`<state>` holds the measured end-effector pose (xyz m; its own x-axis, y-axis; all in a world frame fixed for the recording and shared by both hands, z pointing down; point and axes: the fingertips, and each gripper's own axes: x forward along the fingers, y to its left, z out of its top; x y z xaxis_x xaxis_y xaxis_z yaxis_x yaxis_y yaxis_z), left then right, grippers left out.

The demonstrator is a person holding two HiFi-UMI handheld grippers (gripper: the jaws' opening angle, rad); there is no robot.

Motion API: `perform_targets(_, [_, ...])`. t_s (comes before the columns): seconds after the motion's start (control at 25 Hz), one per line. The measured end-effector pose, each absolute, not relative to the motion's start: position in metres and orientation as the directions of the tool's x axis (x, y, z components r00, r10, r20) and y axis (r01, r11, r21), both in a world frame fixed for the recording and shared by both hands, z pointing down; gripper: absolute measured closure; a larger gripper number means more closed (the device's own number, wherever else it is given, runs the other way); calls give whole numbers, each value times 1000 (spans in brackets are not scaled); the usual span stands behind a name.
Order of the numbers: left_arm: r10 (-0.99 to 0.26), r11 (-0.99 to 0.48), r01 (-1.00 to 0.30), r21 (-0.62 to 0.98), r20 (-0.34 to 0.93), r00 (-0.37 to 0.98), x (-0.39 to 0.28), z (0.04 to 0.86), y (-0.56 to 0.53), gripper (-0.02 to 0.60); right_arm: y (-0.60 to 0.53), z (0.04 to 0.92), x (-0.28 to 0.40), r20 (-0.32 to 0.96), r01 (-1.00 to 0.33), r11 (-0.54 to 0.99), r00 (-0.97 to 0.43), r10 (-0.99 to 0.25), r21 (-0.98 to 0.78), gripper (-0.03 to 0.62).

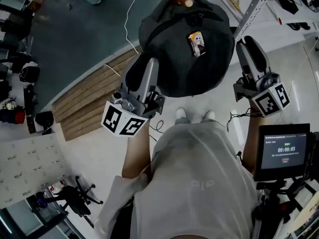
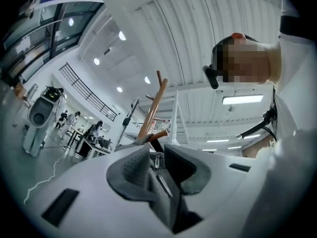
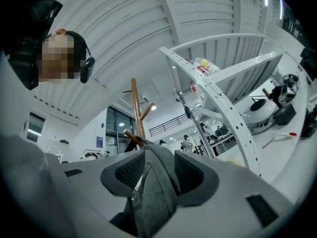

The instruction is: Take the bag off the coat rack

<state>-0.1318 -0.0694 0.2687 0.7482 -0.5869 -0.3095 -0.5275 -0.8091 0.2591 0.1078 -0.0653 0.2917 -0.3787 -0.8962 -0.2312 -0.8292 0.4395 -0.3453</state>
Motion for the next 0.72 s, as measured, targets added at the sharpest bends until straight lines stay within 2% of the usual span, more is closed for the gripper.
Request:
perform_targets(0.2, [-681,-729,-674,114,-213,700,-154,285,-61,394,-66,288,83,-179,-822,523,-493,-852,-225,336])
perform_targets(0.36, [-706,-708,-702,82,-88,702,-160,313,-69,319,-74,303,58,-95,-801,570,-563,-821,-181,248])
perform_targets(0.52, [-708,-702,-697,146,-43,705,-164,337,-73,271,-76,323,51,-57,-789,559,-565,-823,-254,160])
perform_targets(0.6, [-700,-705,-673,221,-70,710,-166,342,-74,244,-75,332,48,-45,-767,568,-583,-811,-298,151])
perform_targets(0.72, [-664,-727,-601,333,-118,738,-165,347,-73,242,-74,345,43,-52,-741,581,-602,-797,-337,151])
